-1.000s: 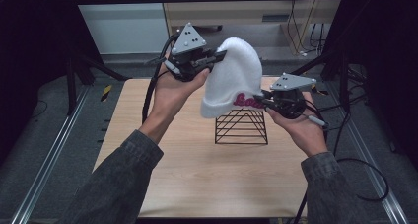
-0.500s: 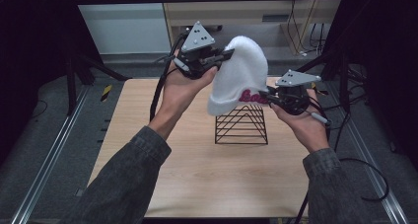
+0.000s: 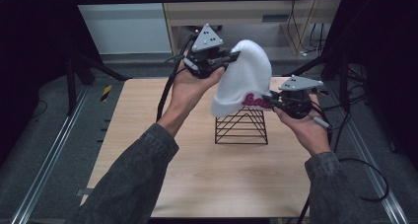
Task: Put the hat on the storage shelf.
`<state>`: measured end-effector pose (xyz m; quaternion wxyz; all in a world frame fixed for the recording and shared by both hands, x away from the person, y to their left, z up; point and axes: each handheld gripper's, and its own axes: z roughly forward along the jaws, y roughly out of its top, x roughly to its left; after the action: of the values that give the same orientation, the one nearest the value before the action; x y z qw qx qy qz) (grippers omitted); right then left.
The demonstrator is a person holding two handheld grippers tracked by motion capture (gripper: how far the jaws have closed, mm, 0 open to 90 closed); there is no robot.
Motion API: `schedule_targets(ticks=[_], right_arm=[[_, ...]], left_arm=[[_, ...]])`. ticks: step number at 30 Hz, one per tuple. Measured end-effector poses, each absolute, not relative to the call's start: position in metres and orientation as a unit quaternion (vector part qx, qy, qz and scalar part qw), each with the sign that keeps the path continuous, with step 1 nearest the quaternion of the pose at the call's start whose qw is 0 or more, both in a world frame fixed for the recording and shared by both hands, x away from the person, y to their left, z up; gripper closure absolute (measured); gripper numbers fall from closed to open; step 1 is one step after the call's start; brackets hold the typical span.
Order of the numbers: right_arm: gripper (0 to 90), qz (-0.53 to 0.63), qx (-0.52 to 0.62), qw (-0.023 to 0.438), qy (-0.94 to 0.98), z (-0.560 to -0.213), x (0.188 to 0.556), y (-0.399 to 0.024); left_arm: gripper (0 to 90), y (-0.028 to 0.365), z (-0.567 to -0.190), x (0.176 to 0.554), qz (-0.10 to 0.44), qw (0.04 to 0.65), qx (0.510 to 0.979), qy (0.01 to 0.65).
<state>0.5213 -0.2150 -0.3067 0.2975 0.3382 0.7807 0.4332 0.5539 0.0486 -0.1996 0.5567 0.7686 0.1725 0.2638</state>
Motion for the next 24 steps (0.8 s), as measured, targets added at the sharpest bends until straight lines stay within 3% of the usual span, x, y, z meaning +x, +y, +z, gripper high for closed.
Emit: schedule_targets(ticks=[24], right_arm=[[76.7,0.415,0.349,0.267,0.797,-0.319,0.515,-0.237]], left_arm=[[82.2,0.026,-0.211,0.557,0.258,0.530,0.792,0.156]])
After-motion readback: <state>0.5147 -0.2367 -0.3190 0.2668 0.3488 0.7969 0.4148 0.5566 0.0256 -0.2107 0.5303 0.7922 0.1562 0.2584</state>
